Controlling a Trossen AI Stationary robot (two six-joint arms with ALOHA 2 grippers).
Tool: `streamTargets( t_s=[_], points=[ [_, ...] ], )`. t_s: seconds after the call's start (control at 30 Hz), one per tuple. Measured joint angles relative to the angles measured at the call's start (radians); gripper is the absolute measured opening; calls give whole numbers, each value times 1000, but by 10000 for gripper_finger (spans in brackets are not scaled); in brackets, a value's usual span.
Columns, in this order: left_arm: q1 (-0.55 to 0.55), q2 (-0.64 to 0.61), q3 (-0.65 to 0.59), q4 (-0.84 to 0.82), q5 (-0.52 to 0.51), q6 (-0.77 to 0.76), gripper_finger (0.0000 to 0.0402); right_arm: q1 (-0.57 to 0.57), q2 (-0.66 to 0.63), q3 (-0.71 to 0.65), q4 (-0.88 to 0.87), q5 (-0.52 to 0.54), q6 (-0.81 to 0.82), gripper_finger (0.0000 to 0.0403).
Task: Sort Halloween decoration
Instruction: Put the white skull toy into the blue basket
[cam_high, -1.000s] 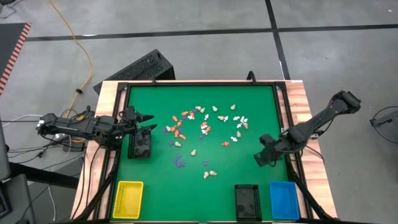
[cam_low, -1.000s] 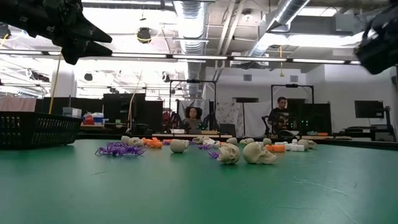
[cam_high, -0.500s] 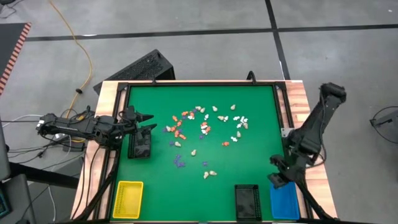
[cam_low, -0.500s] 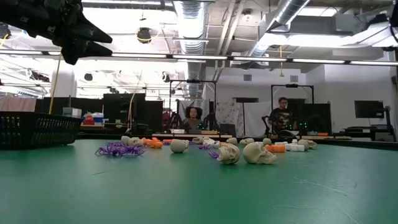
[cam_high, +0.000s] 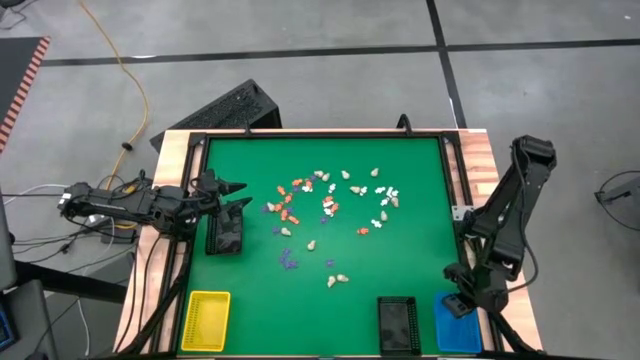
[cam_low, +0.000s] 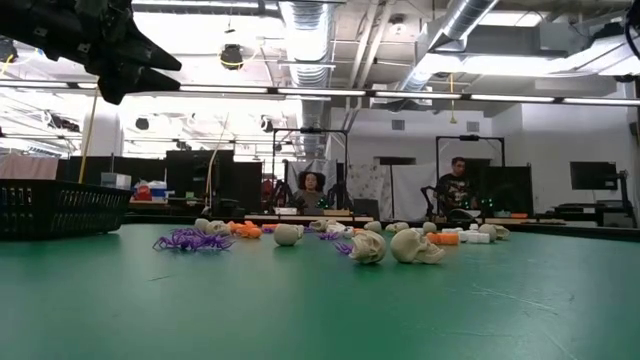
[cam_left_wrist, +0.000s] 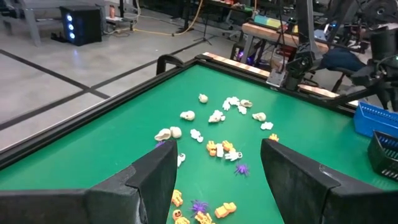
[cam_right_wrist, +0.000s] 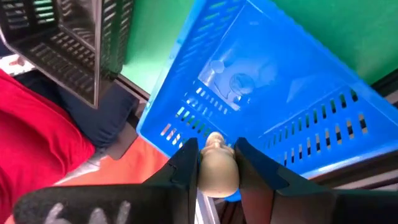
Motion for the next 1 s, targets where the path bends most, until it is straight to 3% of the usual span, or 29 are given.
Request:
streamTargets(
  t_s=[0.3, 0.4, 0.57, 0.73, 0.87, 1.0],
  points=[
    [0, 0, 0, 0, 0, 3, 221, -10, -3, 0, 24, 0, 4, 198],
    [0, 0, 0, 0, 0, 5, 221, -16, -4, 0, 31, 18, -23, 205],
    [0, 0, 0, 0, 5, 6, 221, -79, -56, 0, 87, 156, -150, 195],
    [0, 0, 0, 0, 33, 6, 221, -208, -146, 0, 153, 339, -413, 178],
    [0, 0, 0, 0, 34, 6, 221, -372, -203, 0, 177, 496, -731, 171],
    [0, 0, 0, 0, 34, 6, 221, -542, -218, 0, 174, 510, -1074, 171]
  ],
)
